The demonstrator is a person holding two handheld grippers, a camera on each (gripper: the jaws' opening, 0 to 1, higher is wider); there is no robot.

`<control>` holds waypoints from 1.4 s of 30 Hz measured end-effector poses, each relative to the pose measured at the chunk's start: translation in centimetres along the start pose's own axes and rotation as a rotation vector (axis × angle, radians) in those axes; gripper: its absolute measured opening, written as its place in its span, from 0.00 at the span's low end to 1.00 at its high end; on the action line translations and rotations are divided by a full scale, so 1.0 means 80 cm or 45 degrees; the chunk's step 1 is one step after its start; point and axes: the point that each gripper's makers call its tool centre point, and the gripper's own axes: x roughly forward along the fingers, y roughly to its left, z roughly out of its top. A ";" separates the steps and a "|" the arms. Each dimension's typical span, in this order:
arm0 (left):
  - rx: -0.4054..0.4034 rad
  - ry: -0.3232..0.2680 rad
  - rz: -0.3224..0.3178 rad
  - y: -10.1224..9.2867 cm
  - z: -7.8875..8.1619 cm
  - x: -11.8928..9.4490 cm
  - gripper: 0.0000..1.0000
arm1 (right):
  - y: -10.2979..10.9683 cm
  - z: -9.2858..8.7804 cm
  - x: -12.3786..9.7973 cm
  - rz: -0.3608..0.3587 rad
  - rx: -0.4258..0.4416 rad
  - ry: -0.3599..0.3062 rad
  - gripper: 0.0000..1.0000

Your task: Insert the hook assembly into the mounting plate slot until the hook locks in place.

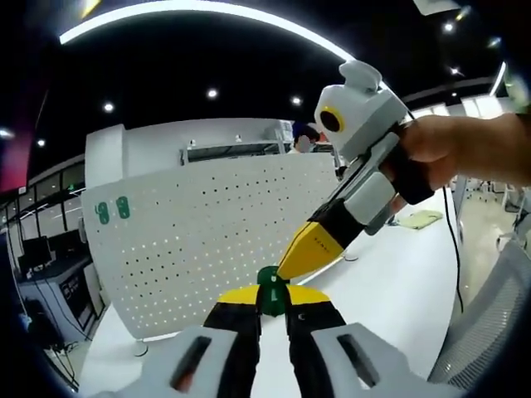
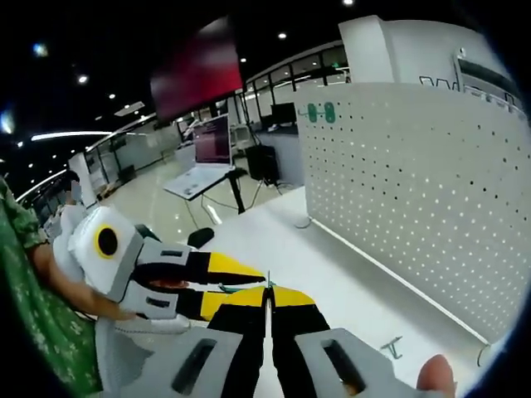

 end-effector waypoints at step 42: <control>-0.003 -0.010 0.001 -0.003 0.003 -0.005 0.04 | 0.007 0.002 -0.004 0.012 0.053 0.017 0.00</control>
